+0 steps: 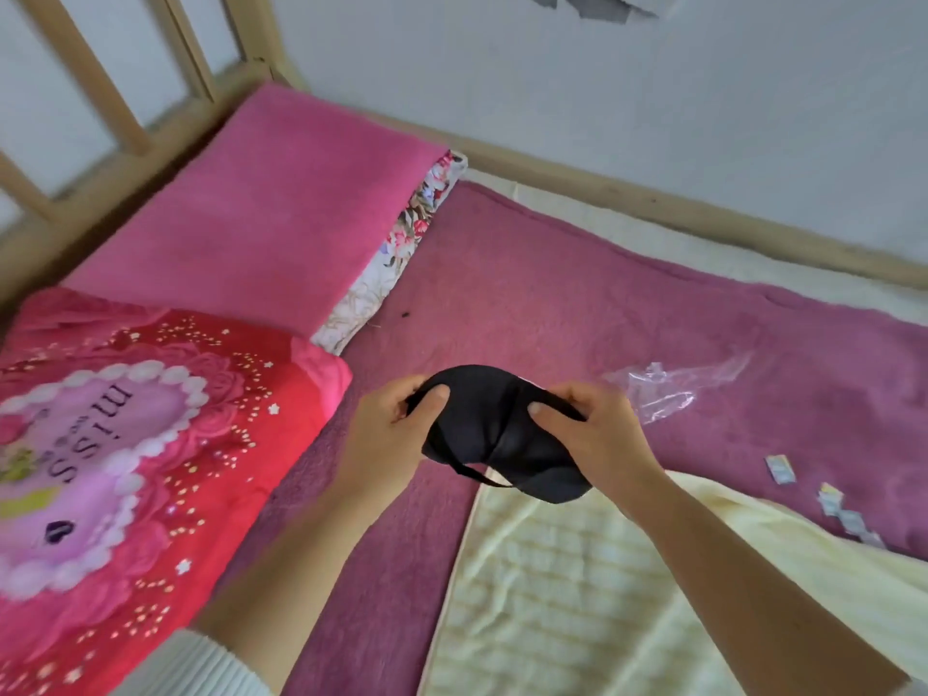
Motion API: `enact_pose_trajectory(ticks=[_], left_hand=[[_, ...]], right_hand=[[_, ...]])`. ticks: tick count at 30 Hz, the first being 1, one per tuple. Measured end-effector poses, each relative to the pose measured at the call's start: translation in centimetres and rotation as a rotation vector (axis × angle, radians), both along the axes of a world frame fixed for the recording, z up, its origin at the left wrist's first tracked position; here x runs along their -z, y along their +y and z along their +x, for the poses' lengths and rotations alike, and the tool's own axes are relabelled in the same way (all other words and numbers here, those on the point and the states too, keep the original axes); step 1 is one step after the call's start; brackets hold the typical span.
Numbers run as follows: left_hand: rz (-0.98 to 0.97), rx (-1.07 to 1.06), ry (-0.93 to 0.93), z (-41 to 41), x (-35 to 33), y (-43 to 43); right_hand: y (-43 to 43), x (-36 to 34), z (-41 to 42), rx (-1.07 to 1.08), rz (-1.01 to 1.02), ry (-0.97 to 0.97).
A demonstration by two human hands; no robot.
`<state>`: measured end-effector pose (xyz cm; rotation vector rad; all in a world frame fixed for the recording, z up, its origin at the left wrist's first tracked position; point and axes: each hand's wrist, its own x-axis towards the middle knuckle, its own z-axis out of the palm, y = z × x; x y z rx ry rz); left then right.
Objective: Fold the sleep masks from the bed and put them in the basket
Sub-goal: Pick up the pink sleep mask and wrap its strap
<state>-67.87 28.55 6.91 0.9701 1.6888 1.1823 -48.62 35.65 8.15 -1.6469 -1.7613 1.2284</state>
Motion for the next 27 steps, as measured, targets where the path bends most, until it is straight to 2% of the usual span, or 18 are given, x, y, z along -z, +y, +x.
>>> enact_pose_trajectory(ticks=[3,6,13,16,19,23,27], left_hand=[[-0.092,0.050,-0.084,0.1,-5.9,-4.9],[-0.147,0.021,-0.075,0.6,-11.1,-10.4],[-0.009,-0.054,-0.019,3.7,-20.8,-25.9],[-0.034,-0.039,-0.046,6.3,-24.1,-34.0],[-0.046,-0.008,-0.162,9.1,-26.1,-42.4],[0.076,-0.120,-0.069,13.2,-27.9,-53.4],[0.066,-0.249,-0.052,15.9,-28.6,-61.5]], right_hand=[[-4.9,-6.1,1.1,-0.014,-0.007,0.038],[-10.2,-11.7,1.8,0.011,-0.003,0.098],[-23.3,-20.5,4.1,-0.152,0.040,0.076],[-29.6,-23.1,5.4,-0.202,0.051,0.139],[-36.4,-25.4,6.7,-0.300,-0.012,0.306],[-45.4,-27.4,8.4,-0.428,-0.174,0.512],[-53.5,-28.6,9.1,-0.480,-0.344,0.548]])
